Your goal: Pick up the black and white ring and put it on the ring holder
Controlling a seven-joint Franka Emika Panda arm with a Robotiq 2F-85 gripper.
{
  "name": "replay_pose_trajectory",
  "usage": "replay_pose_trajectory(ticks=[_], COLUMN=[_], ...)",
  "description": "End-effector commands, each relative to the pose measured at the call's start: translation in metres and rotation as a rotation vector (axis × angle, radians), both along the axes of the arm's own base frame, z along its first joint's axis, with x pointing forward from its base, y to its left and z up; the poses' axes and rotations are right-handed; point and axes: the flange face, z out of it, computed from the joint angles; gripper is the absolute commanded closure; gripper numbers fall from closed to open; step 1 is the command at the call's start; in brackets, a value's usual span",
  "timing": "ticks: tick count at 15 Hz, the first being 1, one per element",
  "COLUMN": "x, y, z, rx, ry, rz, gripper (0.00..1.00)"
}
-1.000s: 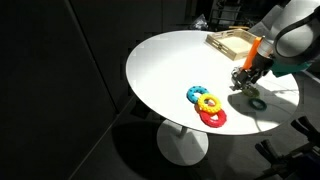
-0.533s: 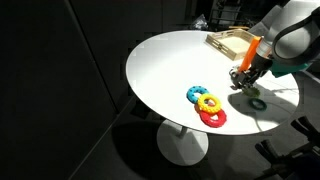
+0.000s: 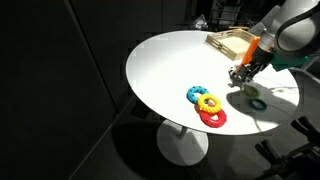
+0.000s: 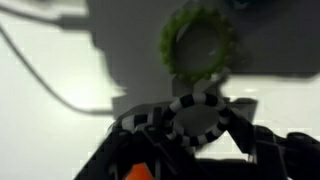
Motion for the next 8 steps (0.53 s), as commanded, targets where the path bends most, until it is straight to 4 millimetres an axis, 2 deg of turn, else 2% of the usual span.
replay_pose_trajectory(ticks=[1,8], x=[0.0,0.01], y=[0.0,-0.016], z=[0.038,0.109], rx=[0.0,-0.013], ry=[-0.045,-0.174], rz=[-0.005,-0.022], gripper=[0.59,0.59])
